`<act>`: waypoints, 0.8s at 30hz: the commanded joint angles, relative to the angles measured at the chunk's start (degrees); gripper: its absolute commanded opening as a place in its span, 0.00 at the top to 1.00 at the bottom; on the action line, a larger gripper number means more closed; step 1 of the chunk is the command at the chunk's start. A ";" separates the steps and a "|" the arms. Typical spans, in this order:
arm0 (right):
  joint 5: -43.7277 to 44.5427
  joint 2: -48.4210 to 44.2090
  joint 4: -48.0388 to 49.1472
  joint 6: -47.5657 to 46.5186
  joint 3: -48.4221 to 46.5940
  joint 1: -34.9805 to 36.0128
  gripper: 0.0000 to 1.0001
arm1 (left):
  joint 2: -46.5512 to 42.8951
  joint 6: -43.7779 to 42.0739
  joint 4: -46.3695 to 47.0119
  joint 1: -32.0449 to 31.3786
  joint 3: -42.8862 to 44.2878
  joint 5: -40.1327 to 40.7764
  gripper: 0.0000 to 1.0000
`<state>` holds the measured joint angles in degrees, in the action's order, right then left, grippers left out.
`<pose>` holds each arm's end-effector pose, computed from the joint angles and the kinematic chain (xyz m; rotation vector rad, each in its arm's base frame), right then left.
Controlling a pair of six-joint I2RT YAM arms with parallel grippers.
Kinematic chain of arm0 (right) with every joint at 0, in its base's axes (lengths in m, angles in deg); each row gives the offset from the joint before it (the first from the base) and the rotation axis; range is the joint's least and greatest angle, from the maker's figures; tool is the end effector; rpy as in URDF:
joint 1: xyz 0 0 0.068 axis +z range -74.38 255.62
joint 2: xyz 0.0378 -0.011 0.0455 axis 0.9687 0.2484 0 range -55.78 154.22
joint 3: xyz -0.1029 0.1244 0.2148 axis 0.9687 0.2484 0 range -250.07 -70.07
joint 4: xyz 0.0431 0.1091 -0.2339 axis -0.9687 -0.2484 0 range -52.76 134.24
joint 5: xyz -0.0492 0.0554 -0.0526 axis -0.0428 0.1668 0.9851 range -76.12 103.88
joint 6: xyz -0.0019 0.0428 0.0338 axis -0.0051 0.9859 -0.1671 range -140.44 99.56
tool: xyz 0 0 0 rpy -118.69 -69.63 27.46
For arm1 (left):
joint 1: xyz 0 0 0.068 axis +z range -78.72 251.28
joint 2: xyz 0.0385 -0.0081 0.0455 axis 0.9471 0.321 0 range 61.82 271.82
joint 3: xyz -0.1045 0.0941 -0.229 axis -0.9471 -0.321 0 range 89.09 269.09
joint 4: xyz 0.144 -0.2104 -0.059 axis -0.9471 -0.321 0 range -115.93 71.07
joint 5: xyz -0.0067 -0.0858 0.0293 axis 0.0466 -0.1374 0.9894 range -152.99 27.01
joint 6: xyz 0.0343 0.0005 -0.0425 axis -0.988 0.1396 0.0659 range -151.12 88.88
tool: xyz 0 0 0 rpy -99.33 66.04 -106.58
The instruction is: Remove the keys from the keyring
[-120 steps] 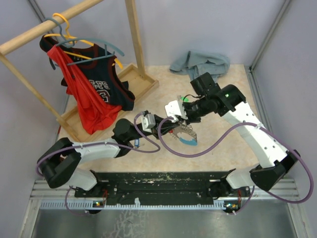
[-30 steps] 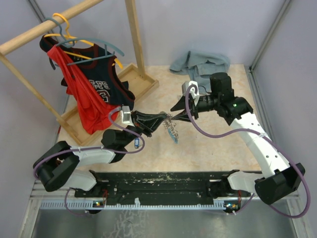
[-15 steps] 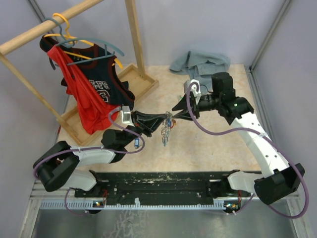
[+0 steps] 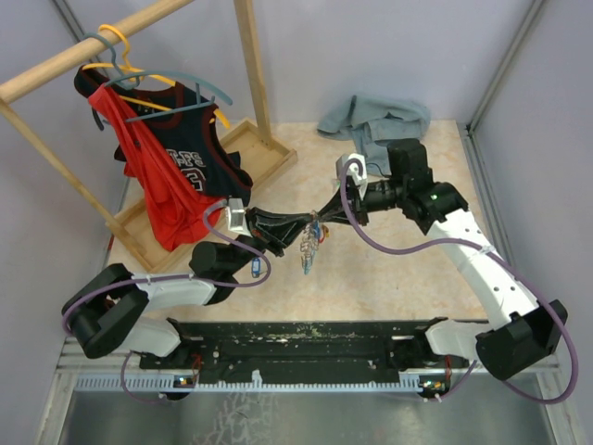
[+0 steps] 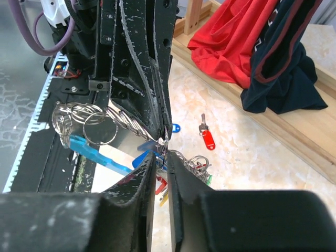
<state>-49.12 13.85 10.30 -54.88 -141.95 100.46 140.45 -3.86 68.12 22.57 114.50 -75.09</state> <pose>0.2125 0.1344 0.3790 -1.4562 1.2876 1.0374 0.1626 -0.1966 0.2688 0.4037 1.0013 -1.3098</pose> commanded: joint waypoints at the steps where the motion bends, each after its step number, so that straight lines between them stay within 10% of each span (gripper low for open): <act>1: 0.08 0.67 -0.48 -1.42 -0.77 0.65 0.87 | -0.57 1.07 15.52 0.16 1.14 -0.17 1.00; 24: 1.32 -0.63 0.45 -0.70 1.76 0.72 1.00 | -1.96 0.28 15.52 0.15 0.70 2.00 1.00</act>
<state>-47.18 14.68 7.44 -57.85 -141.64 100.64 140.01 -3.95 68.12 22.57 114.37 -74.43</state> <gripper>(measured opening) 0.006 0.005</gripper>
